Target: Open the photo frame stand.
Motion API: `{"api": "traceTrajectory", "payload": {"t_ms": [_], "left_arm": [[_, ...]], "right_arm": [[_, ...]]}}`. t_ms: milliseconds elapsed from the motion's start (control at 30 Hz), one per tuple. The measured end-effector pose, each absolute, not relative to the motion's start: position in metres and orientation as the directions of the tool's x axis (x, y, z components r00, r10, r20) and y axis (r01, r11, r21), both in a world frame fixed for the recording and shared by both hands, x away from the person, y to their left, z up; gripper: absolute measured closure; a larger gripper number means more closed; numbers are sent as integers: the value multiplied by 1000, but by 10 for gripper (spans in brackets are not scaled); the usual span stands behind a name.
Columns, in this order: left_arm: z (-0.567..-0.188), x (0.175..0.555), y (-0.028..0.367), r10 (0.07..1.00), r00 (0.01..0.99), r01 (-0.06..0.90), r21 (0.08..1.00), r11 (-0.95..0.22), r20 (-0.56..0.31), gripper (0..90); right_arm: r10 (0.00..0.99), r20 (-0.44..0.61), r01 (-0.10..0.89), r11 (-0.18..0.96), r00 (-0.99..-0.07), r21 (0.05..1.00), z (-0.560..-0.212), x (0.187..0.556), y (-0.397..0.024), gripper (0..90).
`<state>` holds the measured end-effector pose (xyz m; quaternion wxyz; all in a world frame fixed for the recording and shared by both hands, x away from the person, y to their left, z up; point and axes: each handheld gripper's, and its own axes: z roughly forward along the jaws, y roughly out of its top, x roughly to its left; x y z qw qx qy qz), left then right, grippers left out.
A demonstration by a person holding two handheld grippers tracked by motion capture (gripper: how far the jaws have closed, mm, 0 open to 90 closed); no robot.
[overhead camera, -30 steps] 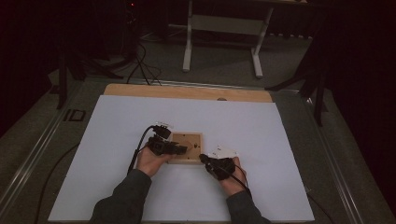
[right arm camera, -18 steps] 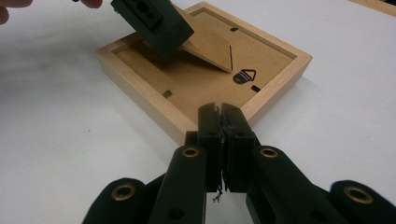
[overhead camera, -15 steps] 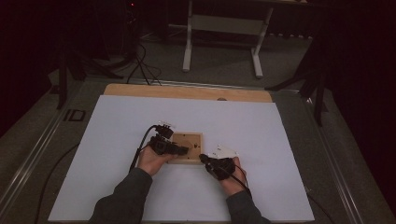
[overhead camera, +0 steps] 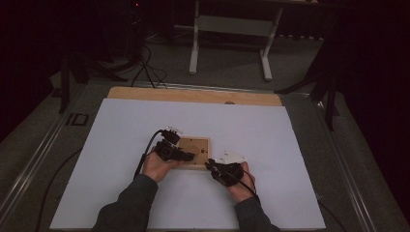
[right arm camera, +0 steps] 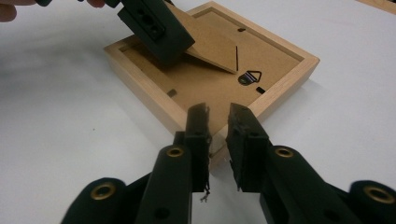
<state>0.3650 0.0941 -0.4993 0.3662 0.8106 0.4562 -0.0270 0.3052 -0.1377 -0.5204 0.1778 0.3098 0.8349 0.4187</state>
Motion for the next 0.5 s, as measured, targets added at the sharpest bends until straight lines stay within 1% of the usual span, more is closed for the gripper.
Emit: {"api": "traceTrajectory", "payload": {"t_ms": [67,267,367,400,433,500], "left_arm": [[-499,365,94,720,584,757,571,-317,-375,536],[-497,358,92,723,610,724,598,-343,-324,537],[-497,356,91,725,615,714,609,-345,-310,537],[-497,353,91,724,627,698,620,-359,-287,537],[-497,353,91,724,627,698,620,-359,-287,537],[-497,349,90,723,641,675,637,-371,-258,537]], "right_arm": [[667,-37,367,455,-744,812,-519,306,-138,744],[668,-14,372,432,-744,821,-513,309,-143,686],[671,-12,374,426,-741,824,-511,310,-144,680],[681,-7,377,414,-733,829,-508,312,-146,680],[686,3,382,401,-727,832,-507,312,-147,679],[693,8,389,396,-721,832,-504,314,-149,674]]}}
